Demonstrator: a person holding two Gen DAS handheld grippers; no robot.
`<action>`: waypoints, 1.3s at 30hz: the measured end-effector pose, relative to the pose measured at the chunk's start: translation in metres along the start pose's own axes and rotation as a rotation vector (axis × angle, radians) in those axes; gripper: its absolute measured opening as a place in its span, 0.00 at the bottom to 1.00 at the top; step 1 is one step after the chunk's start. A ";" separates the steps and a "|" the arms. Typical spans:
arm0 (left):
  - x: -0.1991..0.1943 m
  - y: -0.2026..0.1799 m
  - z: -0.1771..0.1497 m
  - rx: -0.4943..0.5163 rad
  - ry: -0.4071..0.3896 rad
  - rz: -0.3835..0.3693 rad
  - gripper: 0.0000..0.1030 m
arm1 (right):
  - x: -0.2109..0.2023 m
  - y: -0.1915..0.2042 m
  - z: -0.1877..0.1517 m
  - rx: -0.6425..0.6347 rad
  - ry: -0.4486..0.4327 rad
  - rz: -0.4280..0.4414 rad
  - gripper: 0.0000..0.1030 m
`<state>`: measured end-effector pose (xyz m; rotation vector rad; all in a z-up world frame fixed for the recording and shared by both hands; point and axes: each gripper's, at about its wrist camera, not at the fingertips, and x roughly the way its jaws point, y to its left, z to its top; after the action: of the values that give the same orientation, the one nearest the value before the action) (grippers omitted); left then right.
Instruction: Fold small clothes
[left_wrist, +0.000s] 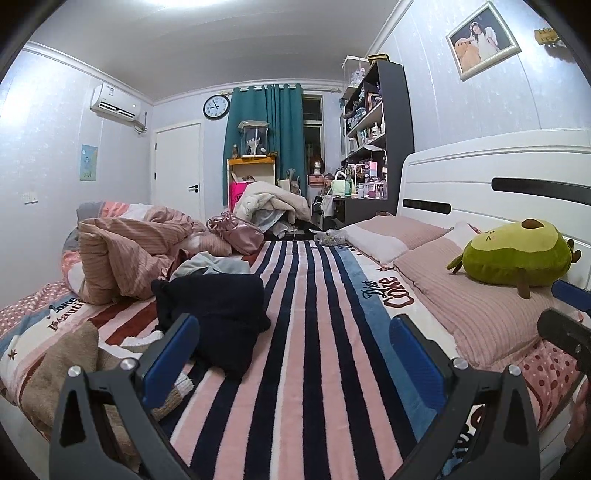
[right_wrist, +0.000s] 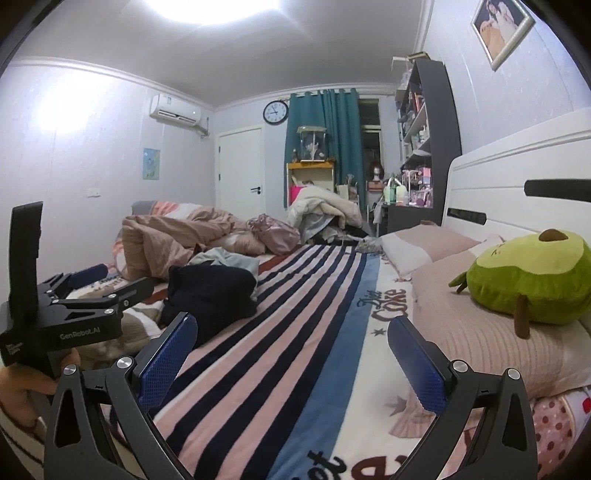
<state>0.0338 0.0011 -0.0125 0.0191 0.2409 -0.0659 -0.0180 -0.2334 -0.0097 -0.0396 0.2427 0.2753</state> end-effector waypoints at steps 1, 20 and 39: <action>-0.001 0.000 0.000 -0.001 -0.001 0.000 0.99 | -0.001 0.001 0.000 -0.001 -0.001 0.000 1.00; -0.007 -0.001 0.003 0.006 -0.008 0.015 0.99 | -0.007 0.004 0.001 -0.011 0.004 0.010 1.00; -0.014 -0.001 0.002 0.005 -0.014 0.027 0.99 | -0.002 0.006 -0.003 -0.018 0.026 0.002 1.00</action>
<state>0.0208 0.0007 -0.0073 0.0267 0.2264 -0.0395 -0.0226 -0.2281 -0.0122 -0.0608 0.2665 0.2794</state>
